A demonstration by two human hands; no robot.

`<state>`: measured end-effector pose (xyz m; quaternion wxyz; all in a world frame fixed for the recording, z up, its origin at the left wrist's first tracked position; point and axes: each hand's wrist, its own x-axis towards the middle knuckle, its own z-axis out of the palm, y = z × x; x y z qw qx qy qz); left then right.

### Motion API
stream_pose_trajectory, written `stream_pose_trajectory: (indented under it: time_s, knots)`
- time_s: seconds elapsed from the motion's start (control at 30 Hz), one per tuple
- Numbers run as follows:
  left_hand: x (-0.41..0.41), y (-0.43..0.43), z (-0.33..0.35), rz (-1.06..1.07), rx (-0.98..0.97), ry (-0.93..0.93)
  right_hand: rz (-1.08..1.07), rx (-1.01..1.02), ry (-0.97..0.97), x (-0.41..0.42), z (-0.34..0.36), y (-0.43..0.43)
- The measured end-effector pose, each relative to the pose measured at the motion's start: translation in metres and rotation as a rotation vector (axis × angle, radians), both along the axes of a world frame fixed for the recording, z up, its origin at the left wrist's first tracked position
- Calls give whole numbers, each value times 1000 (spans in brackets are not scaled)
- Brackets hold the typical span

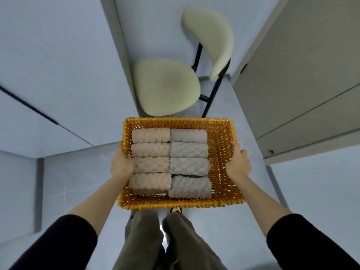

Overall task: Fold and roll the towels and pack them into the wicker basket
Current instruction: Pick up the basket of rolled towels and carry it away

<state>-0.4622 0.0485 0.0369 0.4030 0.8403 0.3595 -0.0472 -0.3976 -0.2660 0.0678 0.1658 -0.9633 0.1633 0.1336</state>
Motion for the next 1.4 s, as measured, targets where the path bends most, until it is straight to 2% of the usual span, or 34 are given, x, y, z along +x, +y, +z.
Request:
stream_pose_trajectory:
  time_s: [0.17, 0.3, 0.4, 0.63, 0.8, 0.97, 1.4]
  knots:
    - [70, -33, 5, -250, -50, 34, -232, 9, 18, -9, 0, -38]
    - [141, -40, 7, -432, 16, 67, -386, 33, 40, -6, -6, -41]
    - [189, -39, 10, -507, 35, 90, -490, 58, 37, 4, -13, -27]
    - [308, -6, 6, -701, 57, 13, -679, 158, 63, 65, -31, 30]
    - [373, 12, -13, -737, 141, -6, -772, 250, 107, 107, -44, 59]
    - [435, 20, -38, -731, 277, 68, -804, 290, 182, 157, -69, 79]
    - [536, 48, -110, -632, 373, 134, -845, 418, 394, 264, -140, 110]
